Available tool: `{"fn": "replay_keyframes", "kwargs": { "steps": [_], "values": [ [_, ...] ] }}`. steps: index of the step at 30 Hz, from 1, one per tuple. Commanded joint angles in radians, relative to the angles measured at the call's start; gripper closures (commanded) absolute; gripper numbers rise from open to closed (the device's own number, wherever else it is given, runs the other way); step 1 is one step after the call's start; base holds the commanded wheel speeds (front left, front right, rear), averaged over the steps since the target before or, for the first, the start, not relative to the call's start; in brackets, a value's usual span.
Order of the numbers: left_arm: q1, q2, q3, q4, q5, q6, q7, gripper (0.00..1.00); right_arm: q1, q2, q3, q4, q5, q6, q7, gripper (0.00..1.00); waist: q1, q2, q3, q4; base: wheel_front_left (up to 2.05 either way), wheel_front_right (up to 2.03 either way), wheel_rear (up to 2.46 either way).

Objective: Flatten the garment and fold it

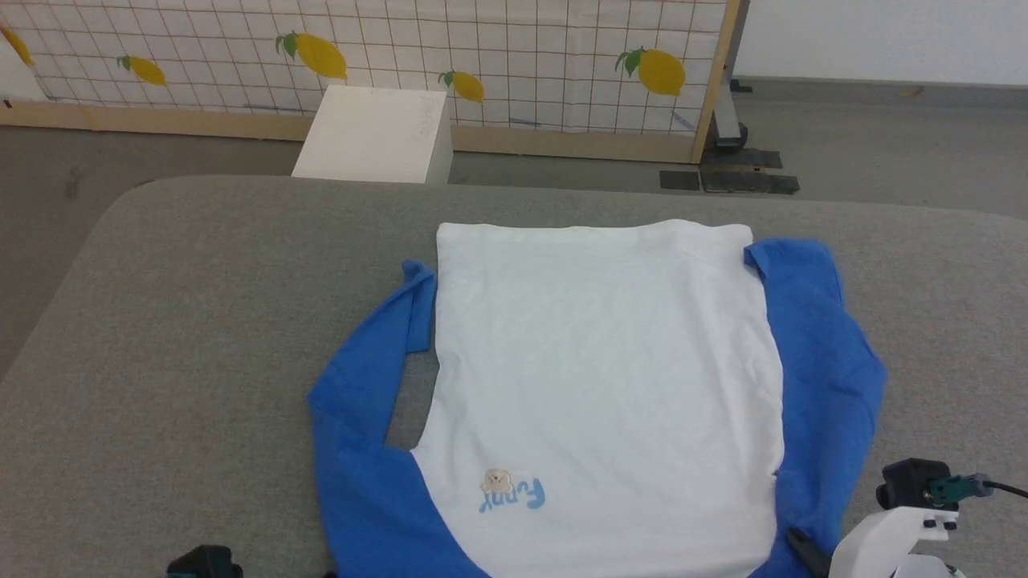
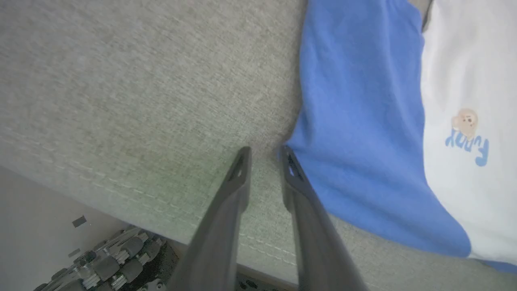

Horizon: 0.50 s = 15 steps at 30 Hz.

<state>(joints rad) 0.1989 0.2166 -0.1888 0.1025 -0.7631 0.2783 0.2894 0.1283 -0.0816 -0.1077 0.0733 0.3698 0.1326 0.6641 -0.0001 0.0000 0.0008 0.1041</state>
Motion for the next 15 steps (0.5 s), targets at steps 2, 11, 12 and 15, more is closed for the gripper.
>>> {"fn": "replay_keyframes", "kwargs": {
  "steps": [2,11,12,15],
  "values": [
    [-0.018,0.011,0.027,-0.027,-0.009,0.006,-0.017,0.0,-0.013,0.005,-0.017,-0.027,0.013,-0.002,-0.014,0.0,0.0001,0.0,0.001,-0.003,0.0,0.0,0.0],
    [-0.091,0.007,0.151,-0.218,-0.014,-0.021,-0.201,0.0,-0.133,0.025,-0.217,-0.175,0.145,-0.002,0.02,0.0,0.0001,0.0,0.064,-0.015,0.0,0.0,0.0],
    [-0.106,0.017,0.148,-0.223,0.012,-0.032,-0.232,0.0,-0.16,0.025,-0.234,-0.185,0.136,-0.002,0.024,0.0,0.0001,0.0,0.076,-0.018,0.0,0.0,0.0],
    [-0.179,0.043,0.129,-0.232,0.115,-0.081,-0.377,0.0,-0.29,0.011,-0.279,-0.188,0.101,-0.002,0.034,0.0,0.0001,0.0,0.134,-0.028,0.0,0.0,0.0]
  ]
}}
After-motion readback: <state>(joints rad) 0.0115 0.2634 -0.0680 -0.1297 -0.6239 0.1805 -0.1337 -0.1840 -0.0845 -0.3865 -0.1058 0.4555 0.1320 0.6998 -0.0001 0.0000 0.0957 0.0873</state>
